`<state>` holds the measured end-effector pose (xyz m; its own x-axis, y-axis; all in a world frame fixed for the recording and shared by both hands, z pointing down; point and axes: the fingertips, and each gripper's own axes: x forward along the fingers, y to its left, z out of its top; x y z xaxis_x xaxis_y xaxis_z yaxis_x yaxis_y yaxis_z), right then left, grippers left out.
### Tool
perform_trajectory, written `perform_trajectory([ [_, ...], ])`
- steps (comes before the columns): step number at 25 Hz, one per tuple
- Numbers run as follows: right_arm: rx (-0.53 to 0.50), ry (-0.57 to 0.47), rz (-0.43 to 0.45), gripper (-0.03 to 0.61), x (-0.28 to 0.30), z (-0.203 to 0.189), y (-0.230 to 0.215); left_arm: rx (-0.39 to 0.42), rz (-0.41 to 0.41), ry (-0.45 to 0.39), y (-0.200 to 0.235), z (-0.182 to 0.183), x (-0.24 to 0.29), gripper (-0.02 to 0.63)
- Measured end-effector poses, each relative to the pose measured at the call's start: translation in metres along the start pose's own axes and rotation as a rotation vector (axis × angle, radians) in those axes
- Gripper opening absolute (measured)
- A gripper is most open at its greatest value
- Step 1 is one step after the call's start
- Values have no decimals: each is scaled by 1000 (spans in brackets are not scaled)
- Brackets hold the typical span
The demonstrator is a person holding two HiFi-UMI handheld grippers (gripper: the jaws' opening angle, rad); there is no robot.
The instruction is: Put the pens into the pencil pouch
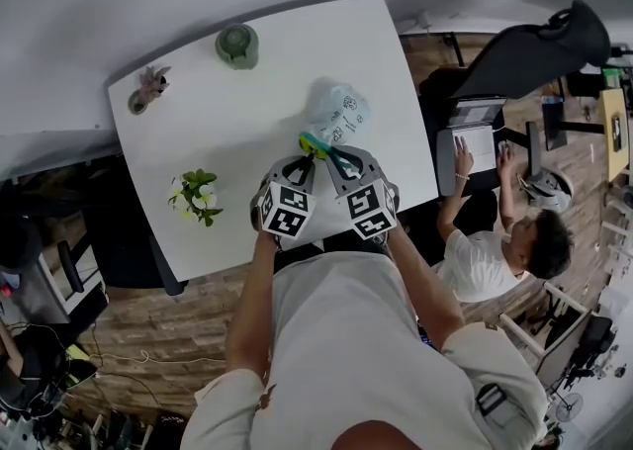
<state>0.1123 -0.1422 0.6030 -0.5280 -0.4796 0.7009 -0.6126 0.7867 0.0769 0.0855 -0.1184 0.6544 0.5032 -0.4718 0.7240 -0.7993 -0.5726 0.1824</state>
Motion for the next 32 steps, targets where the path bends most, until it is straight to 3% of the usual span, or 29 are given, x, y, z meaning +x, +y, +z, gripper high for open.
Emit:
perform_trajectory([
  [8,27,-5,11,35,-2,-1,0,-52,-10,-71,0,22,20,54],
  [12,39,3,11,35,-2,-4,1,-65,-17,-91,1,23,16,141],
  [15,41,3,3,35,-2,-5,1,-47,-3,-83,2,16,3,152],
  [21,47,-3,6,35,0,-6,4,-6,40,-40,1,-24,-44,149],
  [32,53,16,12,35,1,-15,12,-45,98,68,-12,-107,-92,138],
])
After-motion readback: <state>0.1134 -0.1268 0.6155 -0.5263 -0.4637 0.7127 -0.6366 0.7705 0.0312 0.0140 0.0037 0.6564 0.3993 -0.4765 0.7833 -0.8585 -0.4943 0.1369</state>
